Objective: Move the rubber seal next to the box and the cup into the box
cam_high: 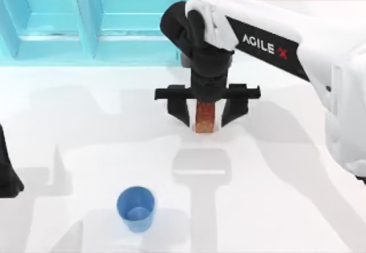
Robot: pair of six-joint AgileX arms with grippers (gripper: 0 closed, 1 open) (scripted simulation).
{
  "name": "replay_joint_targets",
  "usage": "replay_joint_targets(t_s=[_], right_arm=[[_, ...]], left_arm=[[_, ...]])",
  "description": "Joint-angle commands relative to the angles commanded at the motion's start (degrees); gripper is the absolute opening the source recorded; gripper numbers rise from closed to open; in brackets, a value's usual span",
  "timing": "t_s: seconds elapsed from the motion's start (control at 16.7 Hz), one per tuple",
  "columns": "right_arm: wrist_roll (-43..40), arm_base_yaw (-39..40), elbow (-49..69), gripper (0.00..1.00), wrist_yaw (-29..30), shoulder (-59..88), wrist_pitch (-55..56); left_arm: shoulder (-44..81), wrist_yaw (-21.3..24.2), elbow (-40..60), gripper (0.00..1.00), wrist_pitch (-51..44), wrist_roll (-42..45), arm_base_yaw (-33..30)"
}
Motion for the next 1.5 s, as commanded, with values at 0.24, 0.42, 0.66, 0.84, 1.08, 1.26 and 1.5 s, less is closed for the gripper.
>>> replay_joint_targets(t_s=[0.24,0.42,0.66,0.84,1.08,1.26,1.5], right_arm=[[0.00,0.00,0.00,0.17,0.00,0.00,0.00],[0.00,0.00,0.00,0.00,0.00,0.00,0.00],[0.00,0.00,0.00,0.00,0.00,0.00,0.00],[0.00,0.00,0.00,0.00,0.00,0.00,0.00],[-1.40,-1.68,-1.52,0.00,0.01,-1.93,-1.47],[-4.38,-4.89,-4.07,0.00,-0.02,-7.28,-4.26],[-9.37,-9.40,-7.74,0.00,-0.11,-15.75,-8.21]], left_arm=[[0.00,0.00,0.00,1.00,0.00,0.00,0.00],[0.00,0.00,0.00,1.00,0.00,0.00,0.00],[0.00,0.00,0.00,1.00,0.00,0.00,0.00],[0.00,0.00,0.00,1.00,0.00,0.00,0.00],[0.00,0.00,0.00,1.00,0.00,0.00,0.00],[0.00,0.00,0.00,1.00,0.00,0.00,0.00],[0.00,0.00,0.00,1.00,0.00,0.00,0.00]])
